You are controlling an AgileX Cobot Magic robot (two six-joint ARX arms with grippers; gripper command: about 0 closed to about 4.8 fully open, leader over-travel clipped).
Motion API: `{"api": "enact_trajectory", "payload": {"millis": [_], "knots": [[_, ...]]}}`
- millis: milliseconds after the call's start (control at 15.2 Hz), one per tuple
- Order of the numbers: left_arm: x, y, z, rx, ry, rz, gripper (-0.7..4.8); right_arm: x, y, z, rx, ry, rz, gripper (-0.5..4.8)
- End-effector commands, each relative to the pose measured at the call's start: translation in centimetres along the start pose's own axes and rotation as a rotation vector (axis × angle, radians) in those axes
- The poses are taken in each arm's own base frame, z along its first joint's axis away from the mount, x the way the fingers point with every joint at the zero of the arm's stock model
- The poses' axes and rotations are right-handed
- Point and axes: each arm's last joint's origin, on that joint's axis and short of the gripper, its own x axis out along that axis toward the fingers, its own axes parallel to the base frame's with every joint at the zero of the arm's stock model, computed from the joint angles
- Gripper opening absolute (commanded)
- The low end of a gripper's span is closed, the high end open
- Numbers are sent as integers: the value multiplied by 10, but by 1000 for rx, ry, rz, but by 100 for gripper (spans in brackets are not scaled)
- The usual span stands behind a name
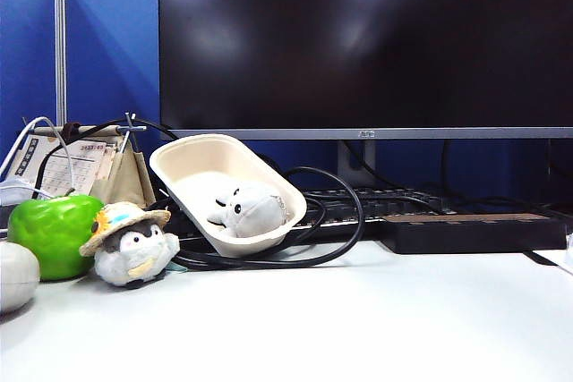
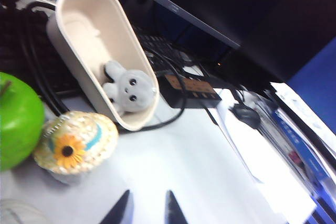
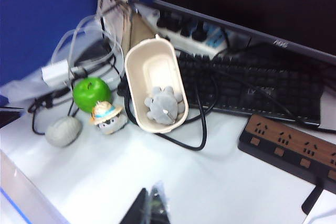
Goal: Identity fluffy octopus among items on the table, put them into the paper lunch box.
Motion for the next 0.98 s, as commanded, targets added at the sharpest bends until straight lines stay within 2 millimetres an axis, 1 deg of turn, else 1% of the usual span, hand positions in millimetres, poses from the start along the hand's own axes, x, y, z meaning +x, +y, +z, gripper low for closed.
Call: {"api": "enact_trajectory", "payload": {"millis": [66, 197, 328, 460, 525, 591, 722, 853, 985], "knots": [[0, 0, 4, 78, -65, 53, 88, -16, 2, -15, -15, -133, 9, -1], [-1, -1, 8, 165, -119, 93, 88, -20, 1, -27, -27, -201, 13, -1], [-2, -4, 16, 331, -206, 137, 83, -12, -1, -43, -34, -237, 10, -1], [-3, -5, 21, 427, -266, 190, 72, 7, -7, -56, -33, -247, -42, -1], [-3, -5, 22, 457, -281, 215, 49, 18, -10, -63, -30, -248, -59, -1], [-3, -5, 22, 485, -280, 223, 47, 38, -16, -76, -31, -274, -102, -1], [-3, -5, 22, 492, -279, 223, 4, 65, -24, -97, -31, -336, -156, -1], [-3, -5, 22, 542, -276, 236, -3, 80, -30, -114, -51, -389, -225, -1], [-3, -4, 22, 549, -283, 257, -3, 91, -35, -131, -40, -434, -283, -1]]}}
